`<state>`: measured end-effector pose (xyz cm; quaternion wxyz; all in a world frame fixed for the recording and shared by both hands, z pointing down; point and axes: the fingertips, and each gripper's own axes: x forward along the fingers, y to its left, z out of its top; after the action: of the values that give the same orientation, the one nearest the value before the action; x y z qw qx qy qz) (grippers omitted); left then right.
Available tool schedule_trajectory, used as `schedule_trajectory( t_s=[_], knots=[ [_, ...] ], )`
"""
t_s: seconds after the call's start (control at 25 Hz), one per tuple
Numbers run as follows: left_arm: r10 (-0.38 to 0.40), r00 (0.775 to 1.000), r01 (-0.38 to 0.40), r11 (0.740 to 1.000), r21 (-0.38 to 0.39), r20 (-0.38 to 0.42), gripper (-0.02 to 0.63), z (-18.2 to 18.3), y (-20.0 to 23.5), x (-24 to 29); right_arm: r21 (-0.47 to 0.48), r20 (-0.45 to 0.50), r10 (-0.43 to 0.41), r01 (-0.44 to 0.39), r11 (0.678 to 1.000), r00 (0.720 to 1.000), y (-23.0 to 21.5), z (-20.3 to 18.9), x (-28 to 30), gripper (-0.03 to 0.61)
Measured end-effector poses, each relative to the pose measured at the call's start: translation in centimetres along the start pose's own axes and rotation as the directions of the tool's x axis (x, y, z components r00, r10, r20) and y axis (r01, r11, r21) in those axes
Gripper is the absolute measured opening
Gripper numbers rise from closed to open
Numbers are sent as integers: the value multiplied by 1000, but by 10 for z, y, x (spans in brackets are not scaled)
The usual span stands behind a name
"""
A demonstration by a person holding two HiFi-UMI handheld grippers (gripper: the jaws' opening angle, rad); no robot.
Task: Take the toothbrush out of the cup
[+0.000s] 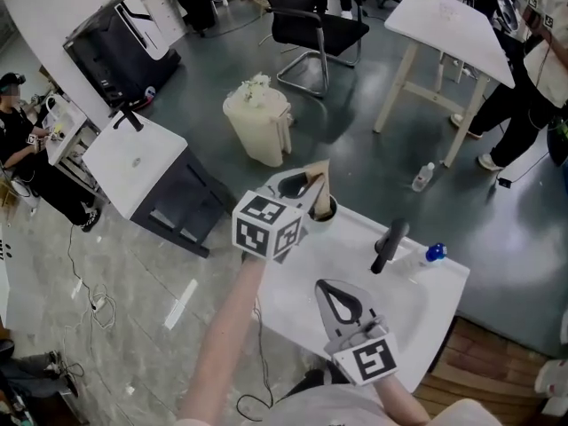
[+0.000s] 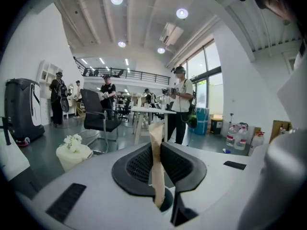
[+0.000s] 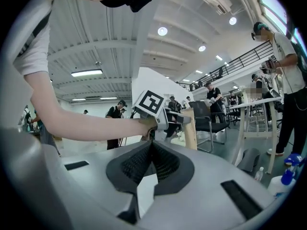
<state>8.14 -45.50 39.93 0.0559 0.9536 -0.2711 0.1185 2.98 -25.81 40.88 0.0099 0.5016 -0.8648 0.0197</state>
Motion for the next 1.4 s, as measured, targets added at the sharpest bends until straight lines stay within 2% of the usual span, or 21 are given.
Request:
schedule_trajectory(
  t_s=[0.2,0.44,0.56,0.72,0.8,0.92,1.04,1.2,1.24,1.32,1.4],
  knots=[
    [31,992,-32,1000,0,121,55,54,-8,-47,-7,14,-3,3,1000,1000,14,11,-4,11],
    [115,962,-138,987,77,249,54,98,-28,-120,-52,39,37,-35,998,999,41,24,-10,11],
    [180,934,-217,972,89,309,54,102,-41,-159,-74,53,54,-50,996,997,53,29,-13,11],
    [282,884,-340,935,99,373,52,91,-64,-213,-115,61,77,-69,991,995,66,34,-19,11],
    [311,855,-365,929,56,415,52,88,-76,-238,-129,65,85,-76,989,994,73,39,-19,12],
    [367,823,-402,916,-13,435,50,72,-88,-275,-169,54,103,-92,981,993,89,40,-15,11],
    [465,780,-478,875,-81,419,49,48,-91,-306,-178,34,112,-105,979,993,103,39,-12,11],
    [627,682,-622,768,-152,375,49,10,-90,-329,-181,37,119,-110,977,992,109,42,-8,12],
    [651,665,-639,750,-171,366,49,0,-92,-332,-181,38,123,-114,977,992,111,42,-8,11],
    [669,654,-642,738,-208,354,49,-16,-96,-337,-175,31,124,-117,978,992,113,39,-8,11],
    [673,656,-638,737,-225,343,49,-26,-99,-337,-166,21,121,-116,979,992,115,36,-8,11]
  ],
)
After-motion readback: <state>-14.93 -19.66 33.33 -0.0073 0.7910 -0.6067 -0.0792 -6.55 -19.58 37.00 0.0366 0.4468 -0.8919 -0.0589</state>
